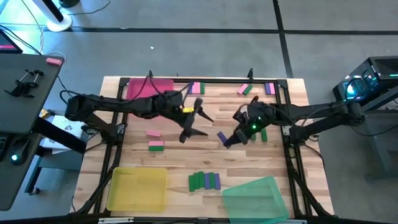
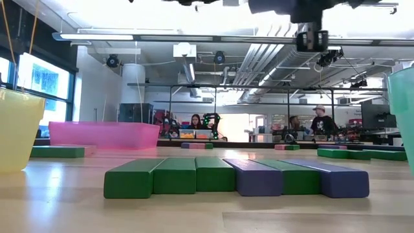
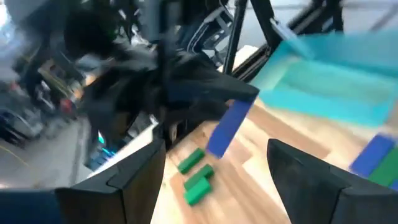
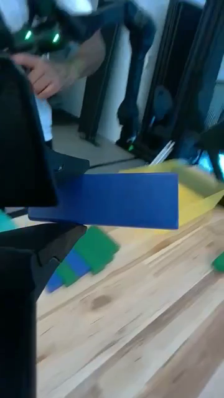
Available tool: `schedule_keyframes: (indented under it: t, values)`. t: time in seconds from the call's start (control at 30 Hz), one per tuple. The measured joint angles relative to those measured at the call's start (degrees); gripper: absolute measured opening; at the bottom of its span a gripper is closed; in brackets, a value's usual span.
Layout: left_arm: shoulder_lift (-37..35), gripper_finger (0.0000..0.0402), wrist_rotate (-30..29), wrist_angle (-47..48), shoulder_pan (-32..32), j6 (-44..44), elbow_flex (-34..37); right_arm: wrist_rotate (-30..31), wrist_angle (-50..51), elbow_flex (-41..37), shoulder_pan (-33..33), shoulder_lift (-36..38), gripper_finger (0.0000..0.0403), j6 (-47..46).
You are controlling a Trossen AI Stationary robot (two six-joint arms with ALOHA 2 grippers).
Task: Sort blocks
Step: Put the violet block into the pink bin
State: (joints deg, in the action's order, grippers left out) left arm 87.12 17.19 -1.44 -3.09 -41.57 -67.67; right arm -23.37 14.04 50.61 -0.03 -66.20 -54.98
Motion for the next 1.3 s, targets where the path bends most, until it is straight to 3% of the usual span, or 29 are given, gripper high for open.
schedule_keyframes:
  t: [0.3,0.63,0.8,1.03,1.3]
  values:
    - [6.54,0.0268,-7.01,-7.55,4.12,-4.76,0.07,-5.67,-5.36,0.0,-2.14,-4.25,0.0001,-0.07]
    - [8.92,0.026,-7.2,-8.9,5.86,-3.95,0.12,-8.4,-6.62,0.0,-2.08,-4.32,0.0001,-0.55]
    - [9.2,0.0195,-7.04,-8.85,5.86,-2.35,0.12,-8.81,-6.54,0.0,-2.08,-4.32,0.0001,-1.2]
    - [9.15,0.0032,-5.63,-8.82,5.88,-1.59,0.14,-10.44,-5.88,0.0,-2.26,-4.32,0.0011,-1.74]
    - [9.1,0.0033,-5.72,-8.22,6.32,0.99,0.13,-8.97,-6.51,0.0,-2.17,-4.24,0.002,-4.51]
